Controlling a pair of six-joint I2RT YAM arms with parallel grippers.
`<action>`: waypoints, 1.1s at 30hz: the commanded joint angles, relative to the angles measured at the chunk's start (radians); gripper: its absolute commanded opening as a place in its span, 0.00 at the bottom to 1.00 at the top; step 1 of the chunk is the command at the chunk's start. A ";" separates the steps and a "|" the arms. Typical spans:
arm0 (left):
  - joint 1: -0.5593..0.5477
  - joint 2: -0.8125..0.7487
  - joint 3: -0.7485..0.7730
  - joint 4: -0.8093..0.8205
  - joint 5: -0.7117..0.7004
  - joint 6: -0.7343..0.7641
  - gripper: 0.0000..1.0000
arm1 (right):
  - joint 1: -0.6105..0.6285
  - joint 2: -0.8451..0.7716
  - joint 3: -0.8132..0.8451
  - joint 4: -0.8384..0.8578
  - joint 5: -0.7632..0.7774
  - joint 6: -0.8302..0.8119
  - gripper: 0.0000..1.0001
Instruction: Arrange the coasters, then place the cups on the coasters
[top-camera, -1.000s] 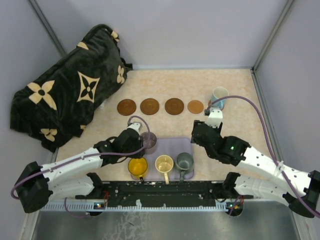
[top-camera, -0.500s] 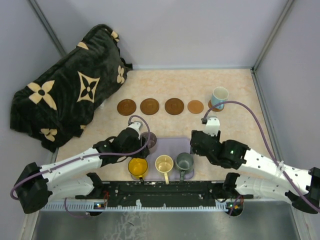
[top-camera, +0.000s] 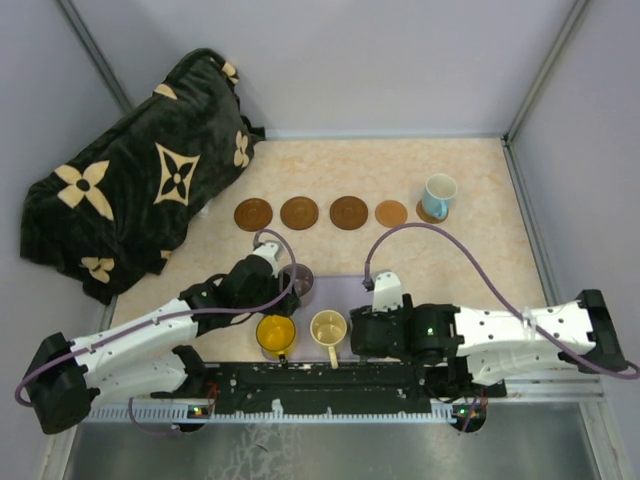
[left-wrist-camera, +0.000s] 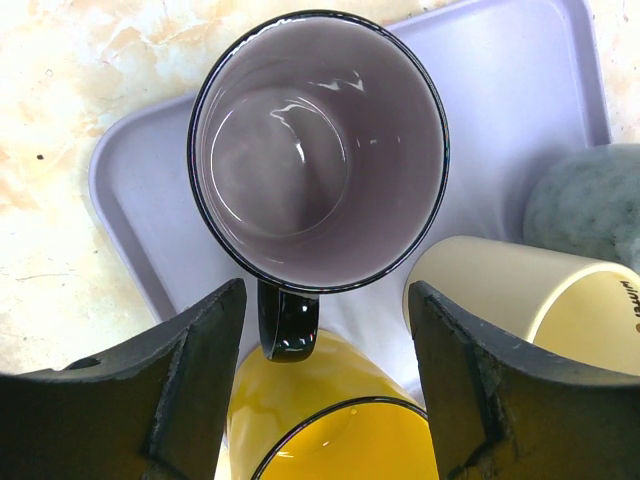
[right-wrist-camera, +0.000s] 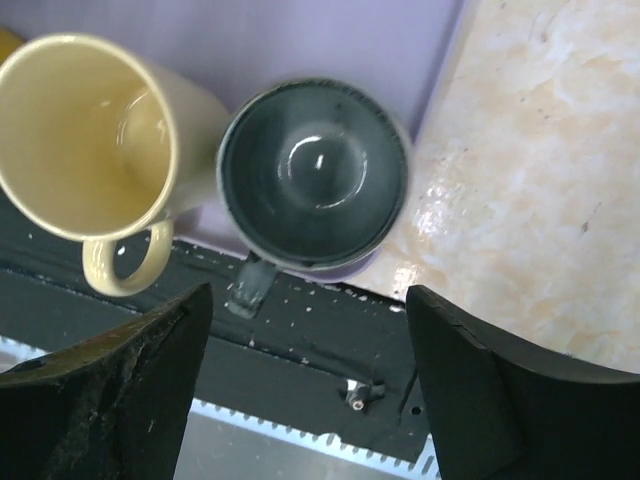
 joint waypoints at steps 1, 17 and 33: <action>-0.004 -0.029 0.013 -0.019 -0.012 0.003 0.73 | 0.079 0.064 0.068 -0.042 0.024 0.161 0.79; -0.005 -0.057 -0.011 -0.032 -0.015 0.015 0.73 | 0.111 0.248 0.033 0.004 -0.007 0.309 0.69; -0.005 -0.044 -0.019 -0.018 0.001 0.023 0.73 | 0.108 0.382 -0.002 0.019 -0.010 0.392 0.50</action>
